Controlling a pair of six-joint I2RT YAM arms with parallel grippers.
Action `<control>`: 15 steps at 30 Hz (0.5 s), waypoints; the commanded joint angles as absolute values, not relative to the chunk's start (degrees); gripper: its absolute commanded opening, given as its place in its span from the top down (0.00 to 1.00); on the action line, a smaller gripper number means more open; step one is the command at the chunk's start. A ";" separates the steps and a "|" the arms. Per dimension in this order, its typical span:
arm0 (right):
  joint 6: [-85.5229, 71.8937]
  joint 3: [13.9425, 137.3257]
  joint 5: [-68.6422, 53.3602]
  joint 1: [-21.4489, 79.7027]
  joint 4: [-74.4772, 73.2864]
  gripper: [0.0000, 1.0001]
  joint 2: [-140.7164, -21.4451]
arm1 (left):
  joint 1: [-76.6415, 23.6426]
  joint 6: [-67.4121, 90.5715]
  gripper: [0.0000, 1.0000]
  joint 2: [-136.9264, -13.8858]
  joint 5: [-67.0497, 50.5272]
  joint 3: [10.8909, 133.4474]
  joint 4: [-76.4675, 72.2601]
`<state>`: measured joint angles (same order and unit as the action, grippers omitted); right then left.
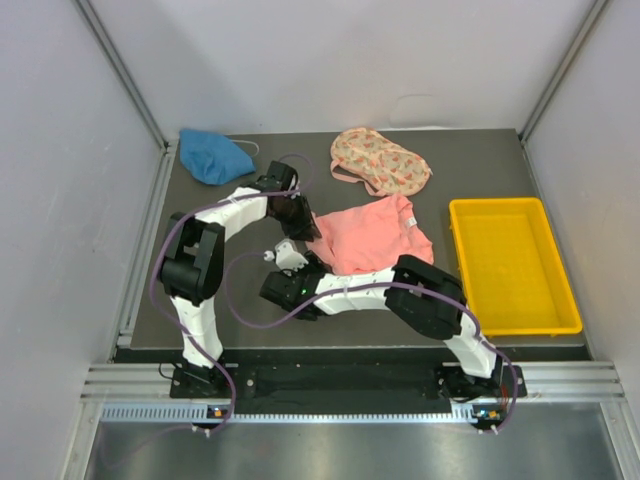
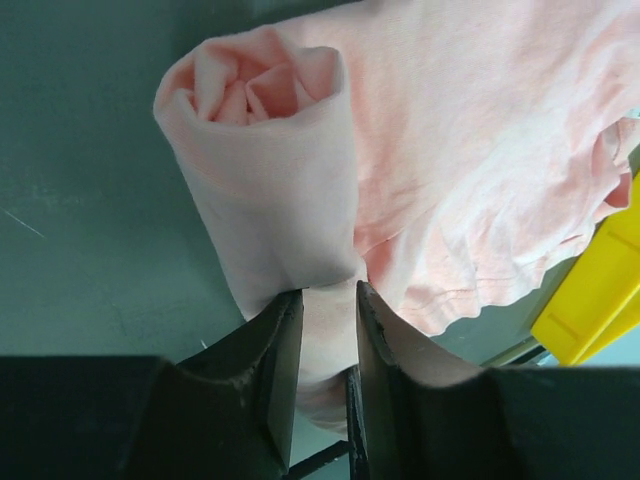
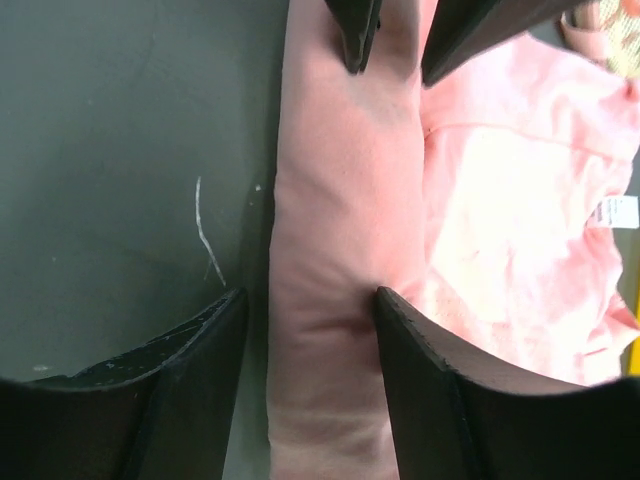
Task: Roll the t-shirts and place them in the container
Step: Roll the T-shirt to the center of the board.
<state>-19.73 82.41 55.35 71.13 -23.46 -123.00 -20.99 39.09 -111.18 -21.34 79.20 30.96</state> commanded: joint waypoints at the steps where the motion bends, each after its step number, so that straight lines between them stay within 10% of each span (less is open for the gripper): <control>1: -25.48 78.84 48.96 70.14 -26.63 0.46 -121.12 | -20.13 40.43 0.66 -112.76 -22.23 82.26 29.09; 15: -37.17 64.45 33.24 63.03 -14.17 0.50 -108.82 | -15.82 43.16 0.50 -109.95 -25.14 83.67 26.36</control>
